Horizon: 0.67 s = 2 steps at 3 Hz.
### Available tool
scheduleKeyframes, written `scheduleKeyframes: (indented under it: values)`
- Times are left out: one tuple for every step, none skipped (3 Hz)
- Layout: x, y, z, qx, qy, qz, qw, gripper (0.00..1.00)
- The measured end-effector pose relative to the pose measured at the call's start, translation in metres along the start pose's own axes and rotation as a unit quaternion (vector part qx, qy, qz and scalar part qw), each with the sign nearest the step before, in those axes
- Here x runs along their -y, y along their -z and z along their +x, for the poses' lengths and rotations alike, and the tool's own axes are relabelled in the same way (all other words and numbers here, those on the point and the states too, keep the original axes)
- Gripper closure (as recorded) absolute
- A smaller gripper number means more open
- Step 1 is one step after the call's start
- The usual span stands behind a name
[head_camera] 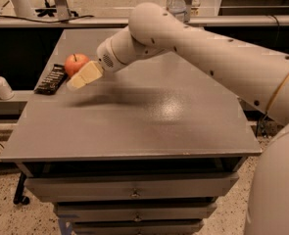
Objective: Move apple near rxbar chocolate
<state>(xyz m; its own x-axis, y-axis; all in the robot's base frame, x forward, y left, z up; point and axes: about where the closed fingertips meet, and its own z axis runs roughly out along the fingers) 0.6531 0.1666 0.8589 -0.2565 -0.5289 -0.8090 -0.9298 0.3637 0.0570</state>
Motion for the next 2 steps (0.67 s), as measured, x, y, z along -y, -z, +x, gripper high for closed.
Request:
scheduleKeyframes:
  values:
    - [-0.011,0.037,0.018,0.027,-0.002,0.008,0.9996,0.0]
    - [-0.013,0.087,0.046,0.055,0.011,0.025,0.9981,0.0]
